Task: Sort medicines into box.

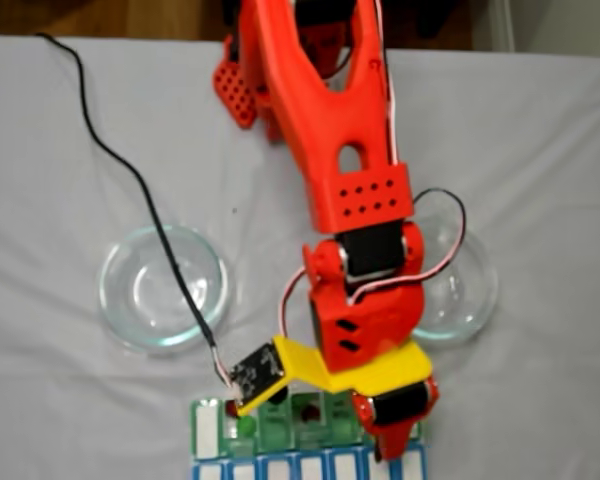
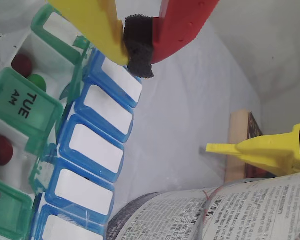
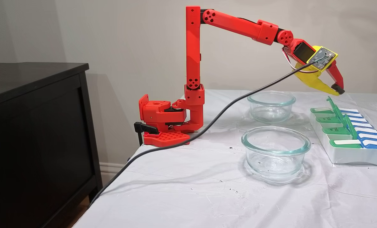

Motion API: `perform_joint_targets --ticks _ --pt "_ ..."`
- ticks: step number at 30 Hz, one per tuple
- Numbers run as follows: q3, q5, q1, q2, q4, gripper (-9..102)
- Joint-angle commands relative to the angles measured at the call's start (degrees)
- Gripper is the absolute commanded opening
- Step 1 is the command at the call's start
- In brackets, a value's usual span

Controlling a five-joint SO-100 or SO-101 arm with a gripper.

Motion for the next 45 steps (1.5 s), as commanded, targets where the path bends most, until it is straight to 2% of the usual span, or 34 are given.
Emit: perform_joint_targets --ticks 1,5,9,19,27,42,45 --pt "-2.11 -0.44 -0.97 0.0 -2.72 0" --pt "-1.14 -0.7 -1.23 -2.72 -5.01 0" --pt "-2.2 -1.67 -0.97 -5.27 -3.69 0" --pt "-5.98 -4.39 -2.2 -3.25 10.63 0" --pt "-7.21 -6.06 -2.55 -5.36 15.38 0" --pt "-7.65 -7.82 -4.31 -8.7 19.07 0" --pt "-6.42 -8.17 -4.75 -10.2 17.58 0"
